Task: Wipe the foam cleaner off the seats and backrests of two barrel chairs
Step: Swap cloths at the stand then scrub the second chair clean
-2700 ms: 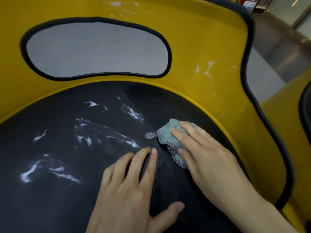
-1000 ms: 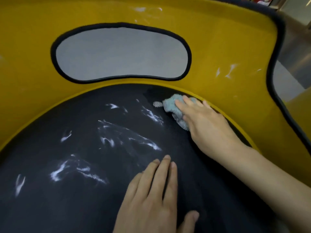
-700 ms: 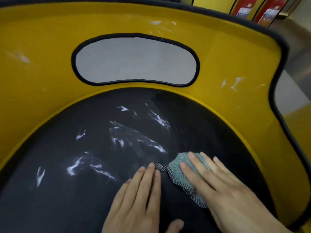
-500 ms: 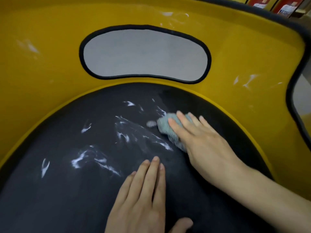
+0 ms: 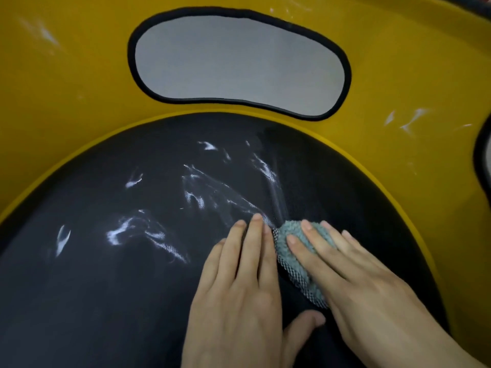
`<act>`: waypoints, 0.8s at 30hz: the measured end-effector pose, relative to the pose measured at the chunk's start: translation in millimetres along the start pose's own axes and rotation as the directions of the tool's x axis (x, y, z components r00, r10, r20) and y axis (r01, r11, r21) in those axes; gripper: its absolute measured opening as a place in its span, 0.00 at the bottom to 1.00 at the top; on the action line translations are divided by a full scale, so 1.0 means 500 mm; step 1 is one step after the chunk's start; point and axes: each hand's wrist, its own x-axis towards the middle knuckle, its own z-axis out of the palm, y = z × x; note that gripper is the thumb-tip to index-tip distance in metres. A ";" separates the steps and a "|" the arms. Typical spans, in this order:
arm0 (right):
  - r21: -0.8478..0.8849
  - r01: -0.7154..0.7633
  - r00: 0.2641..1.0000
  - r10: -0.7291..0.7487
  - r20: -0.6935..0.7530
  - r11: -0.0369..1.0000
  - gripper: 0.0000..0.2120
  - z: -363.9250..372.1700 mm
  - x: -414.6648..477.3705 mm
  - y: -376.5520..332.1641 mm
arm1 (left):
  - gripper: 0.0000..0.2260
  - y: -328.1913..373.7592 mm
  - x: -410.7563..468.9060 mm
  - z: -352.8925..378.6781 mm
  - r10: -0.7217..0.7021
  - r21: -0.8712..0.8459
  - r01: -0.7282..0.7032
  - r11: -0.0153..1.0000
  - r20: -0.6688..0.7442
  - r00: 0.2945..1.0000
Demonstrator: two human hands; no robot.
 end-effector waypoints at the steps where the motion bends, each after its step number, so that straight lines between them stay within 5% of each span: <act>1: 0.013 -0.006 1.000 0.006 0.005 1.000 0.47 -0.001 -0.002 0.000 | 0.48 -0.001 0.002 -0.003 -0.008 -0.010 0.008 1.000 0.014 1.000; 4: 0.015 -0.009 1.000 0.008 0.002 1.000 0.48 -0.009 0.035 0.011 | 0.49 -0.007 0.003 -0.002 -0.025 -0.018 0.026 1.000 0.045 0.999; 11: 0.121 -0.079 0.988 0.094 -0.122 0.990 0.29 -0.045 0.189 0.033 | 0.45 -0.018 0.033 -0.017 -0.091 -0.002 0.092 0.996 0.059 0.994; 17: -0.005 -0.051 0.998 0.051 -0.031 0.999 0.40 -0.012 0.032 0.007 | 0.42 -0.030 0.038 -0.023 -0.131 0.011 0.131 0.991 0.058 0.990; 24: -0.038 -0.013 0.998 0.010 -0.060 0.999 0.35 -0.019 0.085 0.016 | 0.47 -0.035 0.042 -0.016 -0.183 0.050 0.179 0.983 0.097 0.978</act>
